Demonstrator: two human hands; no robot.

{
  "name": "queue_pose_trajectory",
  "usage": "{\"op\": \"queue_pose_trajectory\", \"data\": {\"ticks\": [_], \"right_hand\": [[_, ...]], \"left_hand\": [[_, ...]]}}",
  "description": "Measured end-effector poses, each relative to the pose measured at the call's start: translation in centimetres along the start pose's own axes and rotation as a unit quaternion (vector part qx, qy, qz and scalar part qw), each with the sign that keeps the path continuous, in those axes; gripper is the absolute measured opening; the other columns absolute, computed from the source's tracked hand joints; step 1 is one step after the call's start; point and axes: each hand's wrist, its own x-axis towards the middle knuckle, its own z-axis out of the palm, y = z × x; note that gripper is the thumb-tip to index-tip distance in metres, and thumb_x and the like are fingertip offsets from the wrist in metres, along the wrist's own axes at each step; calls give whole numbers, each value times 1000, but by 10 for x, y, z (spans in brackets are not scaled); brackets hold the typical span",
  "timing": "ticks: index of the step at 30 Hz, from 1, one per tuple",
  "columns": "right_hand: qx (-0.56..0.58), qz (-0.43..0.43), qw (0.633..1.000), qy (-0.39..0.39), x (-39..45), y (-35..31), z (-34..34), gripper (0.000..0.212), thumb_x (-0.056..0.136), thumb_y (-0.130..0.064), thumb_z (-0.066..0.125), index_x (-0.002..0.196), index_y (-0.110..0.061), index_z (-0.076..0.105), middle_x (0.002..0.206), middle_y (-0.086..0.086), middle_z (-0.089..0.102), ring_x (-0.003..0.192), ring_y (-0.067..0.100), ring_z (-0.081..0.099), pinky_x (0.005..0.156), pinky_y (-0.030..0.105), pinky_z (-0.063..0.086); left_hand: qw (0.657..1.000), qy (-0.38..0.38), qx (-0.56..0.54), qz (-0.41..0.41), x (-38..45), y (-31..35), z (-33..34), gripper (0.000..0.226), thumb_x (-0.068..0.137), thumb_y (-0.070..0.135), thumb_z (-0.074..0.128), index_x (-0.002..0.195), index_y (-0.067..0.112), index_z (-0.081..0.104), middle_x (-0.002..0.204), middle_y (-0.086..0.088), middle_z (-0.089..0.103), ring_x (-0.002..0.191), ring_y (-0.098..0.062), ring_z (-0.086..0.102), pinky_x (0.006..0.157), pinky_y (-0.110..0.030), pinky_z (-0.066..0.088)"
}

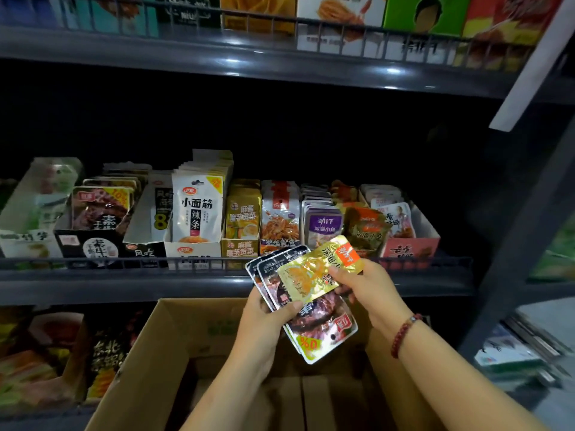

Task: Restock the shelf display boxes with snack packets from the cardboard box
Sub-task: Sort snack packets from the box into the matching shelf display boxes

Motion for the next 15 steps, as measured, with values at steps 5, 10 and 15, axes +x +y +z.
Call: {"op": "queue_pose_trajectory", "data": {"ticks": [5, 10, 15], "right_hand": [[25, -1, 999, 41, 5, 8, -23, 5, 88, -18, 66, 90, -16, 62, 86, 2, 71, 61, 11, 61, 47, 18, 40], [-30, -104, 984, 138, 12, 4, -49, 11, 91, -15, 62, 97, -21, 56, 89, 1, 70, 67, 10, 68, 49, 22, 48], [-112, -159, 967, 166, 29, -1, -65, 18, 89, -13, 65, 101, -22, 55, 100, 2, 66, 92, 17, 67, 80, 37, 58]], "left_hand": [[1000, -4, 25, 3, 2, -8, 1, 44, 79, -5, 71, 115, 17, 58, 103, -4, 74, 97, -22, 70, 88, -40, 54], [1000, 12, 21, 10, 4, -10, 3, 47, 78, -5, 72, 119, 14, 57, 109, -8, 72, 102, -25, 68, 95, -45, 51], [1000, 16, 8, 4, 6, -13, 5, 48, 79, -3, 72, 121, 15, 55, 111, -8, 71, 105, -26, 66, 99, -48, 49]]}}
